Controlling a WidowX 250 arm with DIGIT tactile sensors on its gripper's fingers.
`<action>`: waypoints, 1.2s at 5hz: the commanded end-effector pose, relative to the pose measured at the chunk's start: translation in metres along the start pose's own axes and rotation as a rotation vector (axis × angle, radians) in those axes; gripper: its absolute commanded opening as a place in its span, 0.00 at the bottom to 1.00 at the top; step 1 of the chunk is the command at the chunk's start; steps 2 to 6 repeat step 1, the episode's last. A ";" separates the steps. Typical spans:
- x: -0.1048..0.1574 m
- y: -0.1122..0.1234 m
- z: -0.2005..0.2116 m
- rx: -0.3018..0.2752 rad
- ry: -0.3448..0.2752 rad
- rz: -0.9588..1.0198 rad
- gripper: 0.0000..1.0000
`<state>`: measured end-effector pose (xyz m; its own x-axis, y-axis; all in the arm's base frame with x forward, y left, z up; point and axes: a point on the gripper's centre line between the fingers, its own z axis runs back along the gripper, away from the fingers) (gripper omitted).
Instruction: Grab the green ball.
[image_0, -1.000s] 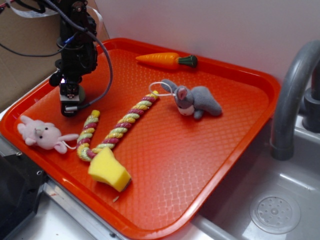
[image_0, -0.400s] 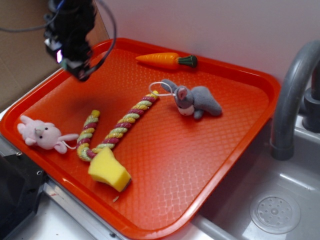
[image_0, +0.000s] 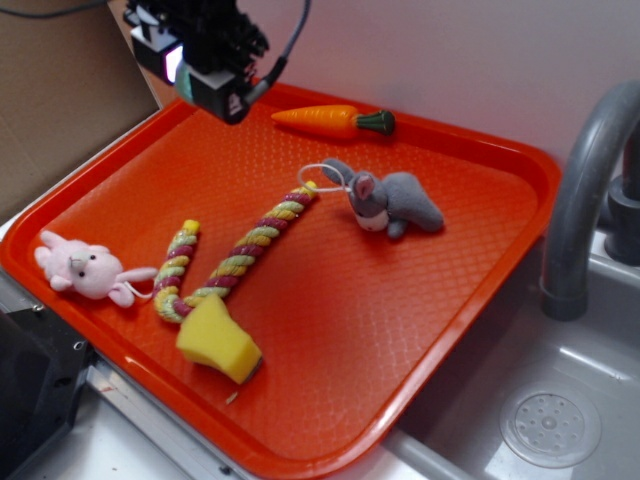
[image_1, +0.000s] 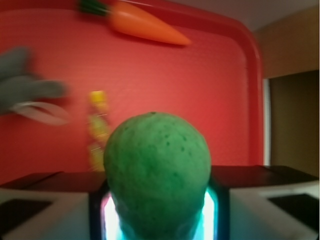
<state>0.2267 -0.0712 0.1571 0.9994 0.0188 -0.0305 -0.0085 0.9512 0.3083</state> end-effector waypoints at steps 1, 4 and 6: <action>-0.023 0.020 0.048 -0.202 -0.184 0.076 0.00; -0.023 0.020 0.048 -0.202 -0.184 0.076 0.00; -0.023 0.020 0.048 -0.202 -0.184 0.076 0.00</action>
